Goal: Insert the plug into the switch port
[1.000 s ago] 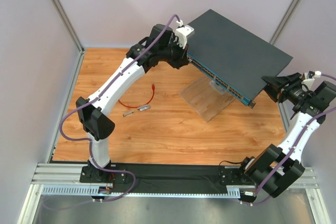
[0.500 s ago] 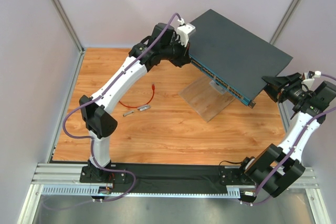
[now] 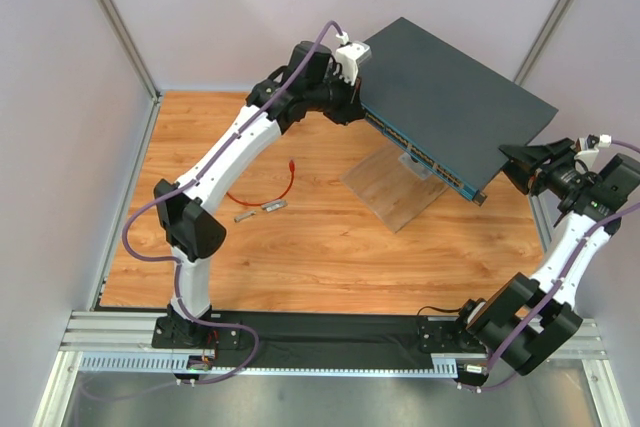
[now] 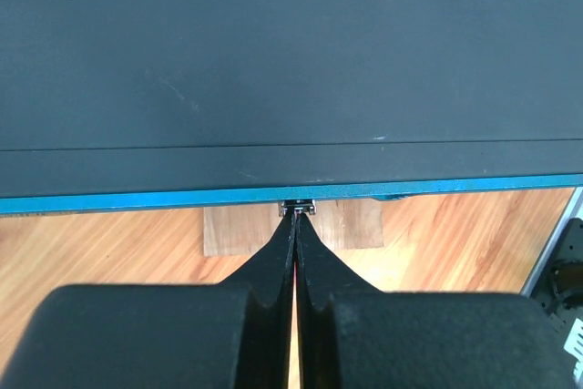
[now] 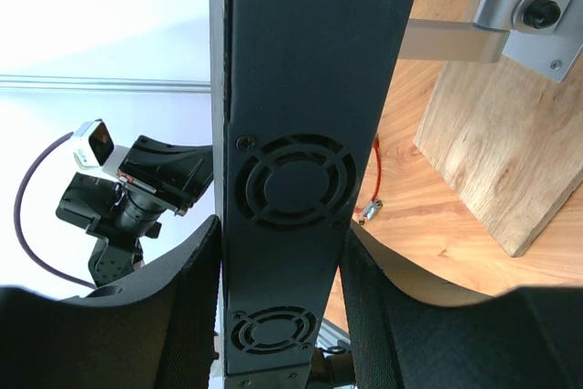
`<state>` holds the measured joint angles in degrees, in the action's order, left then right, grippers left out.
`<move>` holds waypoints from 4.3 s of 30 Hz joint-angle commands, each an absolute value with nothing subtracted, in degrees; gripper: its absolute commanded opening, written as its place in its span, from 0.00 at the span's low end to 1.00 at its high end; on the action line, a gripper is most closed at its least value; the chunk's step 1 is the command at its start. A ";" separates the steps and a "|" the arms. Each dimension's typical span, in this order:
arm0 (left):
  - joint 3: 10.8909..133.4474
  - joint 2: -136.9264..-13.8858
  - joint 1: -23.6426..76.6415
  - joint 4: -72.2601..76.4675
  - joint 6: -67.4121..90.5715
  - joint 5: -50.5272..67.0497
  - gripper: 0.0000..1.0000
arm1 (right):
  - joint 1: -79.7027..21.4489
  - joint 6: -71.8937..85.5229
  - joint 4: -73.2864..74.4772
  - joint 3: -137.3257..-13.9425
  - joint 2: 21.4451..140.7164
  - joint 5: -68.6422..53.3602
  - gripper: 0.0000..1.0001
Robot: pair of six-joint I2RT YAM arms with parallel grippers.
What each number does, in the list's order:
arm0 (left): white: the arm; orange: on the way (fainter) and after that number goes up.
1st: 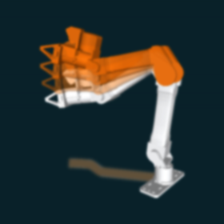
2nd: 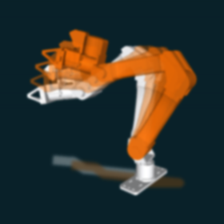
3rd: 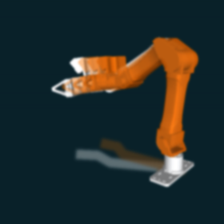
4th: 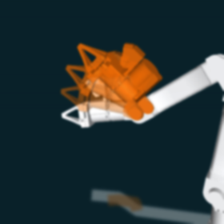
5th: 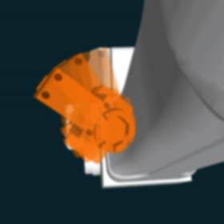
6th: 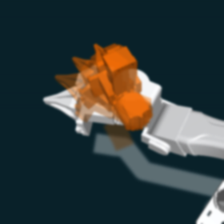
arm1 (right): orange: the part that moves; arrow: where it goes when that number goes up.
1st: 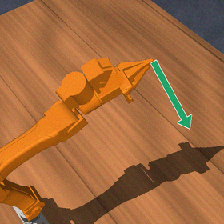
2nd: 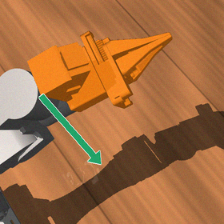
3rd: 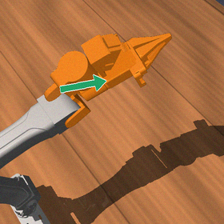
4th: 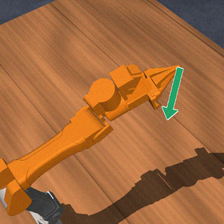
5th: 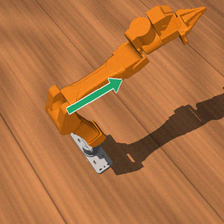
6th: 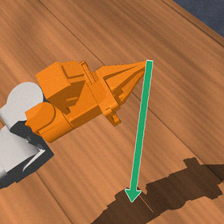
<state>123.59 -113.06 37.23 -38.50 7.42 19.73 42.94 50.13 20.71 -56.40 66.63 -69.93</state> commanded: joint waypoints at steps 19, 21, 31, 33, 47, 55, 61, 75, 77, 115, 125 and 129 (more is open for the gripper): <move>98.63 -90.73 29.37 -40.24 -2.89 26.62 0.54 | 39.73 35.52 32.15 -70.83 73.47 -63.55 0.41; 94.41 -88.25 27.87 -44.98 -7.98 28.03 0.56 | 39.90 32.35 34.53 -73.91 74.70 -62.85 0.58; 73.06 -76.91 23.73 -57.56 -26.44 21.19 0.65 | 40.43 16.36 53.78 -82.70 76.99 -56.96 0.98; 71.29 -77.69 23.03 -58.53 -28.21 18.13 0.66 | 40.52 13.21 56.76 -83.49 76.47 -55.38 1.00; 64.08 -89.99 15.47 -53.71 -39.54 7.91 0.62 | 41.22 0.36 64.33 -95.25 69.88 -45.44 1.00; 64.33 -97.29 15.47 -46.15 -39.73 6.51 0.57 | 41.31 -0.97 68.03 -106.87 71.28 -48.68 1.00; 67.05 -100.63 15.47 -42.89 -40.95 8.00 0.56 | 41.22 -0.35 67.68 -107.23 71.98 -53.35 1.00; 66.72 -102.57 15.47 -44.21 -42.27 8.44 0.49 | 41.22 1.85 66.27 -106.00 72.77 -55.72 1.00; 65.31 -102.13 15.47 -44.03 -42.45 8.09 0.48 | 41.13 1.76 66.18 -105.91 72.95 -56.16 1.00; 82.36 -76.64 25.66 -60.38 -7.47 65.56 0.00 | -42.53 -62.03 48.34 -84.56 60.82 -29.36 0.52; 81.47 -77.34 31.81 -64.60 -10.63 66.27 0.00 | -52.11 -70.40 47.90 -80.60 64.51 -28.83 0.51; 82.18 -78.22 32.70 -64.86 -10.28 66.80 0.00 | -54.84 -73.30 48.07 -79.28 65.56 -27.51 0.50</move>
